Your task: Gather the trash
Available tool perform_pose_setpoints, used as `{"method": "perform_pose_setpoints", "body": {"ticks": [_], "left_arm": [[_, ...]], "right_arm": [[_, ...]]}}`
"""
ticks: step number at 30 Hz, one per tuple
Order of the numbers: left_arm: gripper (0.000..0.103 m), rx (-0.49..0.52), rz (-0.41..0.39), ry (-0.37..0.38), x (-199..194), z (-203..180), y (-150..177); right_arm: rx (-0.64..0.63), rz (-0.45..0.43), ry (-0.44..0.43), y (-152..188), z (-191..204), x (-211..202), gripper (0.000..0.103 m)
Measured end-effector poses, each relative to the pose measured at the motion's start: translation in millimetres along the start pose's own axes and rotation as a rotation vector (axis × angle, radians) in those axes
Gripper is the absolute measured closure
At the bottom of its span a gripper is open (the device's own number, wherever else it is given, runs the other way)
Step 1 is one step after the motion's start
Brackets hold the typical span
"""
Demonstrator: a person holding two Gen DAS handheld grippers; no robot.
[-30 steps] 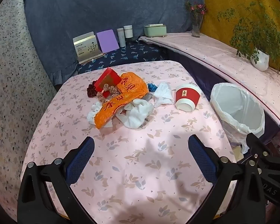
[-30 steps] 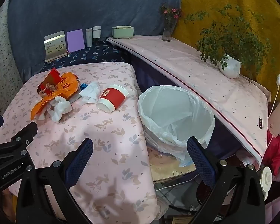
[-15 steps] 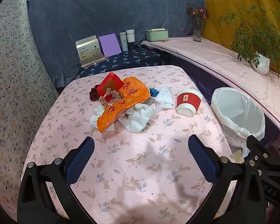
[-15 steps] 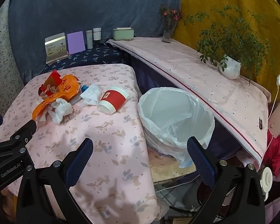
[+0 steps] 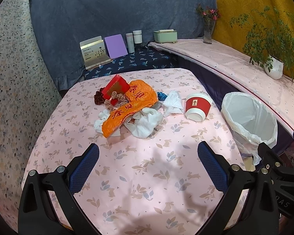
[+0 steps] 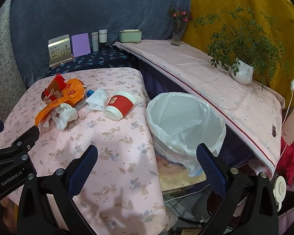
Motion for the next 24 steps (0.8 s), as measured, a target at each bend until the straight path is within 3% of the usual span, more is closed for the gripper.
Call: {"method": "perform_pose_setpoints", "body": {"ticks": [24], "left_arm": [[0.007,-0.006,-0.002,-0.001,-2.7,1.7,-4.2]], "right_arm": [[-0.003,0.001,-0.003,-0.1,2.4,0.5,0.007]]}}
Point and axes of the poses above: each gripper's, at about its wrist camera, not at the fingertips, and x roughly the way its jaws point, z to its left, y to its underside, the point moved 6 cm from there along x, roughly the way its jaws point, and after that the axes turned 3 degrees about z, right-handed, at the moved point
